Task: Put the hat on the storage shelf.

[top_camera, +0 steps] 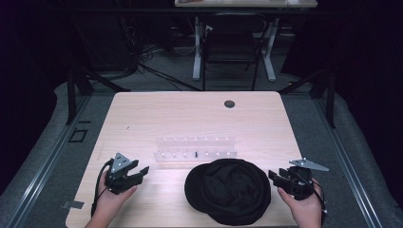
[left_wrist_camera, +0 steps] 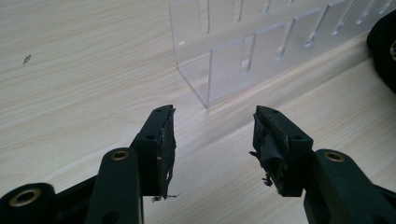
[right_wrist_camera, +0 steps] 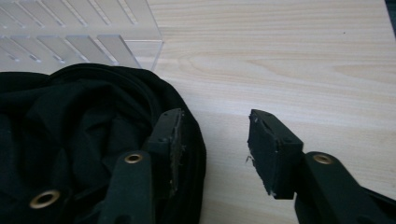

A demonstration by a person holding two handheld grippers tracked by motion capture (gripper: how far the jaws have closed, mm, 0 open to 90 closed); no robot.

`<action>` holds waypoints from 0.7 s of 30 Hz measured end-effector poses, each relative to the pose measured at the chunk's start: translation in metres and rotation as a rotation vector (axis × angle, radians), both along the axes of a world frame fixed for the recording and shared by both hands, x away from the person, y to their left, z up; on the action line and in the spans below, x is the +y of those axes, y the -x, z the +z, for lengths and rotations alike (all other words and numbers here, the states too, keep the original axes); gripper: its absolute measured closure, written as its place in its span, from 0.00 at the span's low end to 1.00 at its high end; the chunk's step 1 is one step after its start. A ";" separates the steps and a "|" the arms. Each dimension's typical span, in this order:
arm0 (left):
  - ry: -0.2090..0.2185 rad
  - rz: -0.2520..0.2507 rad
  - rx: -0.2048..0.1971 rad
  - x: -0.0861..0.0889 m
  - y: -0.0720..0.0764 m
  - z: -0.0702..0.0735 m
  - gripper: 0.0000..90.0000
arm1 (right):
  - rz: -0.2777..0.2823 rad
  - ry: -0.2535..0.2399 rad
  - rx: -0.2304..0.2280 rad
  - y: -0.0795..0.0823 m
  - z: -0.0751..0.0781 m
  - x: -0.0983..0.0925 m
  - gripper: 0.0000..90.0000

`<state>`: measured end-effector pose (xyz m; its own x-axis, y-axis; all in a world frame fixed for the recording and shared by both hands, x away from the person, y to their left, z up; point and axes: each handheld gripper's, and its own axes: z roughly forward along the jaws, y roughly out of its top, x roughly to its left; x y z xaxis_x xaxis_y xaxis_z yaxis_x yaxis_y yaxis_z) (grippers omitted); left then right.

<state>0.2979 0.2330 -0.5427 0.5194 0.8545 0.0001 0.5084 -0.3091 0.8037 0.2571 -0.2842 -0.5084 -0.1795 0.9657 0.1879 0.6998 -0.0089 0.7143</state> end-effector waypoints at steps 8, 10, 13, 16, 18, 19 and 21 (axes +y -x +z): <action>-0.016 0.001 0.007 -0.002 0.001 -0.001 0.54 | 0.002 -0.032 0.109 -0.008 0.010 0.007 0.68; -0.015 0.004 0.009 -0.002 0.001 -0.002 0.54 | 0.005 -0.025 0.142 -0.009 0.011 0.010 0.68; -0.017 -0.001 0.012 -0.002 0.001 -0.002 0.54 | 0.005 -0.019 0.199 -0.012 0.012 0.012 0.70; -0.022 -0.003 0.012 -0.003 0.002 -0.002 0.54 | 0.009 -0.028 0.249 -0.014 0.013 0.012 0.70; -0.024 -0.005 0.015 -0.004 0.002 -0.002 0.54 | 0.010 -0.030 0.274 -0.014 0.013 0.012 0.71; -0.024 -0.008 0.016 -0.004 0.001 -0.002 0.54 | 0.013 -0.028 0.286 -0.015 0.013 0.012 0.71; -0.028 -0.011 0.018 -0.004 0.001 -0.002 0.54 | 0.021 -0.031 0.305 -0.015 0.013 0.011 0.71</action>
